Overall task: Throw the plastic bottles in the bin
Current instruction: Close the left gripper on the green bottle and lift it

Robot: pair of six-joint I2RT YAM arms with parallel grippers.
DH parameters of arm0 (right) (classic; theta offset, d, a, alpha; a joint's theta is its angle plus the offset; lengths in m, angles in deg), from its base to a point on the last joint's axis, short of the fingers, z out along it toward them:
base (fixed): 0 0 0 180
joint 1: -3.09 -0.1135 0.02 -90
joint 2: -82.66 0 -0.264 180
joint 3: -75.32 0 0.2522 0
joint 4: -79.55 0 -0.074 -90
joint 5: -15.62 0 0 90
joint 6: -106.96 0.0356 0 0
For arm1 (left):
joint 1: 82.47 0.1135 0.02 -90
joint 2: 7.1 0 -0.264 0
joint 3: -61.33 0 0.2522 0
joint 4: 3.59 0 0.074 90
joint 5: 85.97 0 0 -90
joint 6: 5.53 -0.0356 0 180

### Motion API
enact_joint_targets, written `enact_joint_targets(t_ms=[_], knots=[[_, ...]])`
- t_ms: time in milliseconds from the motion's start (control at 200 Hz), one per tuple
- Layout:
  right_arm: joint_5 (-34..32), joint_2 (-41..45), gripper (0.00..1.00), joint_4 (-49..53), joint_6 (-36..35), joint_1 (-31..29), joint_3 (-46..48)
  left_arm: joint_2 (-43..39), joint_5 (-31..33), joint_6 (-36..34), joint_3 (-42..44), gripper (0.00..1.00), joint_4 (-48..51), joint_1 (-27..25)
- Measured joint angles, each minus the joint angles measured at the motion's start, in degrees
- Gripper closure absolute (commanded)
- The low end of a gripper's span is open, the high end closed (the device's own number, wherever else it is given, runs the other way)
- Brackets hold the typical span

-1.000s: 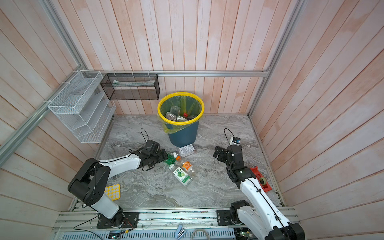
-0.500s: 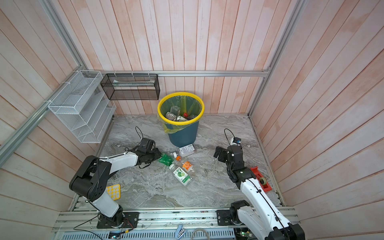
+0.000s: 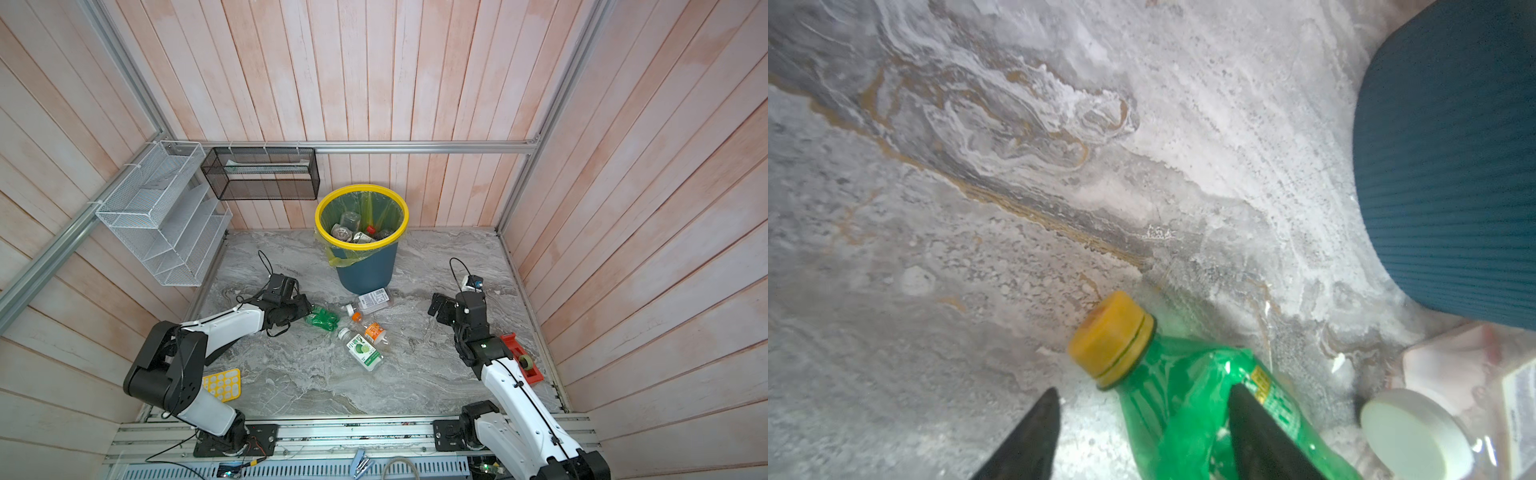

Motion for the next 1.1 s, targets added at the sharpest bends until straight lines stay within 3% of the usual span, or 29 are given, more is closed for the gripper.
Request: enact_joint_targets(t_ms=[75, 140, 375, 820, 1100], knots=[[0.0, 0.0, 0.01, 0.0, 0.0, 0.0, 0.1, -2.4, 2.4, 0.3, 0.0, 0.03, 1.2, -1.9], [0.0, 0.0, 0.01, -0.1, 0.0, 0.0, 0.3, -4.4, 3.9, 1.7, 0.0, 0.00, 1.4, -4.7], [0.1, -0.2, 0.01, -0.3, 0.0, 0.0, 1.2, -5.0, 5.4, 6.1, 0.0, 0.00, 2.5, -10.0], [0.1, -0.5, 0.01, -1.0, -1.4, 0.3, 3.7, 9.9, 7.8, 6.8, -8.7, 0.00, 5.9, -12.4], [0.1, 0.0, 0.01, -0.9, -1.8, 0.5, 4.0, 12.6, 7.5, 1.8, -11.5, 0.38, 5.7, -10.2]])
